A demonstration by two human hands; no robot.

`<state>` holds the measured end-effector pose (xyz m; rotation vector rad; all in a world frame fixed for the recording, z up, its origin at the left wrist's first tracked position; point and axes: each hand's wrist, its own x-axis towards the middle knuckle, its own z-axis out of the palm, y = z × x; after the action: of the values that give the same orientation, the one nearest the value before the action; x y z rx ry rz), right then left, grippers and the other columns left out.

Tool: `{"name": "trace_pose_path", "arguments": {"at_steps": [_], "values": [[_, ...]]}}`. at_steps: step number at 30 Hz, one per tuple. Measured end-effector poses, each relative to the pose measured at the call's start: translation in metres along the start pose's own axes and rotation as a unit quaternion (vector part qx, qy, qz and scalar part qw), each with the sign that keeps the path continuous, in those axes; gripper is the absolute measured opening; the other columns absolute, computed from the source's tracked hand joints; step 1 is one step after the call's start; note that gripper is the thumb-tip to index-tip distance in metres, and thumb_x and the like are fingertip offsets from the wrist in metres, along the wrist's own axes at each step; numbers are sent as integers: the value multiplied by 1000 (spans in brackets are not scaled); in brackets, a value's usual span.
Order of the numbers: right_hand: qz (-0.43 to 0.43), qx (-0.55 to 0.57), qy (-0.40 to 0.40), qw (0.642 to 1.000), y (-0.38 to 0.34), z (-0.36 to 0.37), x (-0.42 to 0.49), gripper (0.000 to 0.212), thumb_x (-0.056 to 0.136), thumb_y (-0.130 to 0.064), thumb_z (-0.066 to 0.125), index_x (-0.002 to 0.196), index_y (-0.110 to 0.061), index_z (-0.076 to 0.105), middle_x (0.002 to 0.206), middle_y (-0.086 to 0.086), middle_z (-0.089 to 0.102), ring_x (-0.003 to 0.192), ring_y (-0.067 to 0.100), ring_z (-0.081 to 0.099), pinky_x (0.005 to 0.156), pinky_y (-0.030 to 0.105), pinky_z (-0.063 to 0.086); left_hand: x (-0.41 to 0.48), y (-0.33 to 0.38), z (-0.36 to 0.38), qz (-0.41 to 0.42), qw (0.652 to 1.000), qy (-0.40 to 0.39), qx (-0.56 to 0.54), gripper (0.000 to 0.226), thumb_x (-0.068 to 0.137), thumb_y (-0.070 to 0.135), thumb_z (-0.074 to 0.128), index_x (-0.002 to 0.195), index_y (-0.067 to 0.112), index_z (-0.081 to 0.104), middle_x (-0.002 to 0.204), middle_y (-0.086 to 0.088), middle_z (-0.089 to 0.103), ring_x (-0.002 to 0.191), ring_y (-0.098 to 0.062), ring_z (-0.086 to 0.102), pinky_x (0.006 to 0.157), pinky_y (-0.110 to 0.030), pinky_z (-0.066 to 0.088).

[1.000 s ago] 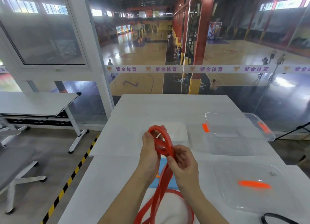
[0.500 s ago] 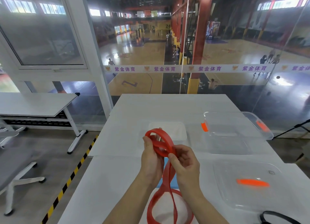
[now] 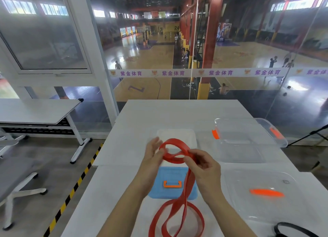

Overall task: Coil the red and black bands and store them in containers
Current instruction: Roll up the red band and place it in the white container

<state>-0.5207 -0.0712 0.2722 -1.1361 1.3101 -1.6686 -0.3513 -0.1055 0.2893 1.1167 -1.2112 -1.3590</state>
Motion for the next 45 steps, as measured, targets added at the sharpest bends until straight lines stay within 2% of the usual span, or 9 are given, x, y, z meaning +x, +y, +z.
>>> {"name": "trace_pose_path", "arguments": {"at_steps": [4, 8, 11, 15, 22, 25, 34, 39, 45], "values": [[-10, -72, -88, 993, -5, -9, 8, 27, 82, -5, 85, 98, -26, 81, 95, -9, 81, 89, 15, 75, 86, 29, 62, 7, 26, -18, 138, 925, -91, 342, 33, 105, 42, 51, 135, 44, 36, 148, 27, 37, 135, 8, 40, 104, -13, 37], [-24, -87, -108, 990, -11, -8, 10, 26, 82, -7, 86, 98, -26, 80, 97, -8, 80, 95, 18, 75, 91, 33, 62, 7, 43, -6, 86, 883, -179, 425, 33, 106, 40, 44, 136, 38, 31, 126, 13, 56, 110, -11, 61, 98, -30, 51], [-40, -87, -102, 990, -16, -11, 10, 23, 82, -8, 86, 93, -25, 75, 97, -8, 79, 94, 18, 75, 88, 29, 62, 5, 41, -4, 58, 886, -202, 414, 45, 107, 42, 42, 150, 33, 32, 131, 10, 56, 117, -10, 58, 106, -31, 48], [-45, -89, -104, 990, -22, -11, 11, 20, 82, -12, 86, 93, -25, 76, 99, -14, 80, 98, 12, 75, 89, 23, 60, 3, 32, -2, 23, 897, -241, 369, 32, 106, 44, 46, 134, 29, 41, 124, 5, 61, 113, -11, 62, 101, -33, 53], [-29, -25, -90, 995, -23, -7, 7, 26, 87, -4, 81, 104, -24, 80, 112, -13, 79, 107, 9, 75, 95, 24, 60, -6, 29, 6, 49, 955, -180, 232, 21, 110, 34, 39, 128, 28, 49, 113, 8, 64, 97, 3, 64, 84, -17, 51], [-37, -20, -96, 995, -20, -6, 5, 34, 87, -4, 81, 112, -26, 78, 114, -10, 77, 111, 13, 74, 94, 24, 59, -7, 25, 9, 65, 973, -148, 165, 23, 110, 39, 38, 127, 32, 51, 117, 6, 64, 107, -4, 64, 92, -24, 53], [-30, -9, -98, 995, -16, 0, 3, 41, 81, -16, 89, 114, -27, 68, 107, -6, 76, 105, 23, 74, 94, 34, 61, -10, 26, 23, 98, 991, -68, 58, 35, 96, 57, 39, 123, 40, 52, 102, 10, 69, 90, 1, 66, 78, -17, 52], [-11, 47, -106, 993, -21, 2, 3, 35, 84, -1, 84, 111, -18, 69, 104, 4, 78, 101, 26, 76, 94, 41, 63, -11, 23, 27, 77, 995, -65, 1, 40, 88, 71, 46, 117, 47, 60, 117, 3, 70, 115, -18, 66, 100, -36, 55], [-48, -37, -115, 992, -32, -9, 15, 27, 83, -5, 85, 102, -22, 75, 97, -7, 78, 96, 17, 76, 89, 31, 63, -3, 36, 3, 119, 980, -105, 119, 31, 103, 49, 45, 134, 54, 48, 136, 21, 55, 129, -5, 54, 106, -24, 48]]}}
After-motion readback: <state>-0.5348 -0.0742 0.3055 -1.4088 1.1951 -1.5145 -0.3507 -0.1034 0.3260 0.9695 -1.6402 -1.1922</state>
